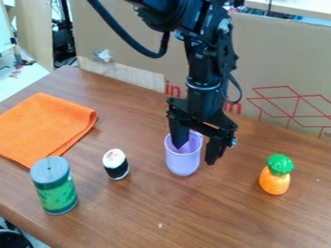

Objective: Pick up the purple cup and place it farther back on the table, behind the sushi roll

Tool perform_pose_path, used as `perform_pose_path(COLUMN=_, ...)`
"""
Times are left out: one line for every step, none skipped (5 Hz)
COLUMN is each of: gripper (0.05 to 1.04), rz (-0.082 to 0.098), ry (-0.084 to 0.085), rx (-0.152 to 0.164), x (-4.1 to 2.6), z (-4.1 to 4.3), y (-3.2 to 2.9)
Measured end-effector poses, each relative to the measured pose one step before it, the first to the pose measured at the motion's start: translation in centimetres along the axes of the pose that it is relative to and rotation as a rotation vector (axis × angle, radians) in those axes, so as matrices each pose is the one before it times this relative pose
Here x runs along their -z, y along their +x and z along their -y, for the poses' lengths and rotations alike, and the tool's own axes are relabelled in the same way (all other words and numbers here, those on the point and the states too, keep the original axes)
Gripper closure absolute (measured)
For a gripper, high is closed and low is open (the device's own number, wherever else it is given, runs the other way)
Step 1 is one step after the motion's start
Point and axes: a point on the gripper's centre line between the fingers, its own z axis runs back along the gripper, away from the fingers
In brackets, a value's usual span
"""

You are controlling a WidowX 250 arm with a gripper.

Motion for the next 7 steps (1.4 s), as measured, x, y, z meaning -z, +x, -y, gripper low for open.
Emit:
perform_pose_path(gripper=0.123, rz=-0.0066, ry=-0.0230, rx=-0.0157, x=1.620, z=-0.475, y=-0.484)
perform_pose_path(gripper=0.292, rz=-0.0059, ry=-0.0003, rx=-0.0178, x=0.245, z=-0.596, y=-0.026)
perform_pose_path(gripper=0.598, rz=-0.0336, ry=0.0061, rx=-0.0350, x=0.294, z=-0.140, y=-0.460)
perform_pose_path(gripper=0.853, rz=-0.0019, ry=-0.0371, rx=0.0034, x=-0.016, z=0.038, y=-0.008)
perform_pose_path(gripper=0.971, rz=-0.0325, ry=-0.0510, rx=0.0209, x=-1.364, z=0.782, y=0.150)
perform_pose_path(gripper=0.989, rz=0.0555, ry=0.0320, rx=0.0529, x=-3.580, z=2.314, y=-0.747)
perform_pose_path(gripper=0.988, rz=0.0353, ry=0.0265, rx=0.0553, x=-1.461, z=1.880, y=0.369)
